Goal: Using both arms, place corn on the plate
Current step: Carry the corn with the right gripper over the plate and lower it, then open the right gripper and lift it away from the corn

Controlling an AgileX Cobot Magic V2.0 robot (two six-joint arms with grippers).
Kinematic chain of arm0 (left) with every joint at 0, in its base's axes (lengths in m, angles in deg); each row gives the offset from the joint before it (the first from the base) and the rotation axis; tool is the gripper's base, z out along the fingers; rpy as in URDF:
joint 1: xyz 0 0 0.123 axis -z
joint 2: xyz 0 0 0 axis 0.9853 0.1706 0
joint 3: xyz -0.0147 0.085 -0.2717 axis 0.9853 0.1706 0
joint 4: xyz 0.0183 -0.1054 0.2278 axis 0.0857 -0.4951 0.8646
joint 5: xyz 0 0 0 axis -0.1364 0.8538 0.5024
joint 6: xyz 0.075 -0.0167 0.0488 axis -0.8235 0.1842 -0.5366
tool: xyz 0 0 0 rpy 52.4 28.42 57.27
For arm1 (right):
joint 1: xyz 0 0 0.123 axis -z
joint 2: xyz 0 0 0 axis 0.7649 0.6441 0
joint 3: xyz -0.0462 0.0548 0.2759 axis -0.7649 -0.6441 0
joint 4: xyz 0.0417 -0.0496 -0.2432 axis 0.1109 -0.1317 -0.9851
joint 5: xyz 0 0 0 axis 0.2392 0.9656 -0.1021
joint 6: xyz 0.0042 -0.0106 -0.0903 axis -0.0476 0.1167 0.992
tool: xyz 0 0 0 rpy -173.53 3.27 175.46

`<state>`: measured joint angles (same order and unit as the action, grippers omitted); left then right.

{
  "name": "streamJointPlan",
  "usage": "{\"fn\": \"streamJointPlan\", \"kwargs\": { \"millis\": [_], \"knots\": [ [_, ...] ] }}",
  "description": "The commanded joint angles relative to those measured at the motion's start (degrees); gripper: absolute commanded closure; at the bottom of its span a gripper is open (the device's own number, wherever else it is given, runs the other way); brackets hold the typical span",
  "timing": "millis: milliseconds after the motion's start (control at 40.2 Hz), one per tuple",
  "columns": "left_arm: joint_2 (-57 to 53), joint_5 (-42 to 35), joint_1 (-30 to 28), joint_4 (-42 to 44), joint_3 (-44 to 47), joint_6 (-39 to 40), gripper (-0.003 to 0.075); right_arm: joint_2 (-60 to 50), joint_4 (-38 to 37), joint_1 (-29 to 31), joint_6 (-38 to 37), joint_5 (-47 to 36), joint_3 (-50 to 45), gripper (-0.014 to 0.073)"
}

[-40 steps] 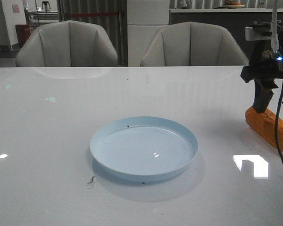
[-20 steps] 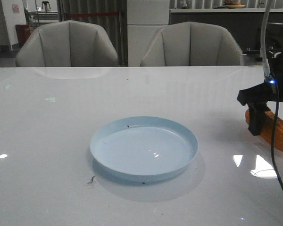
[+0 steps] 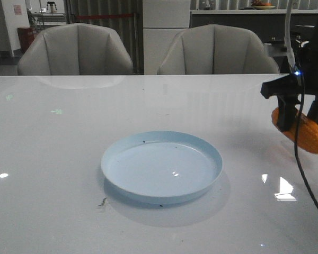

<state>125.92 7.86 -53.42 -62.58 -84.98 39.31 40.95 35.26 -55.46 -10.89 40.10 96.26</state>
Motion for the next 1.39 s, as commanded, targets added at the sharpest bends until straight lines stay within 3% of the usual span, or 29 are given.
{"fn": "streamJointPlan", "kwargs": {
  "millis": [0,273,721,920,1168,1367],
  "knots": [
    [-0.3,-3.4,0.4,2.0,-1.4,0.7,0.0230,-2.8,-0.6,-1.7,1.9,1.5,6.0,0.0223],
    [-0.3,-3.4,0.4,2.0,-1.4,0.7,0.0230,-2.8,-0.5,-10.6,3.1,6.3,13.9,0.0223],
    [-0.3,-3.4,0.4,2.0,-1.4,0.7,0.0230,0.4,2.7,-26.1,3.1,5.7,14.0,0.0223],
    [-0.3,-3.4,0.4,2.0,-1.4,0.7,0.0230,3.8,3.1,-29.0,3.1,5.6,14.0,0.0210],
    [-0.3,-3.4,0.4,2.0,-1.4,0.7,0.0230,7.2,3.2,-29.3,3.0,5.7,14.0,0.0061],
    [-0.3,-3.4,0.4,2.1,-1.4,0.7,0.0230,7.1,3.2,-29.3,3.0,8.7,15.9,0.0051]
  ]
}}
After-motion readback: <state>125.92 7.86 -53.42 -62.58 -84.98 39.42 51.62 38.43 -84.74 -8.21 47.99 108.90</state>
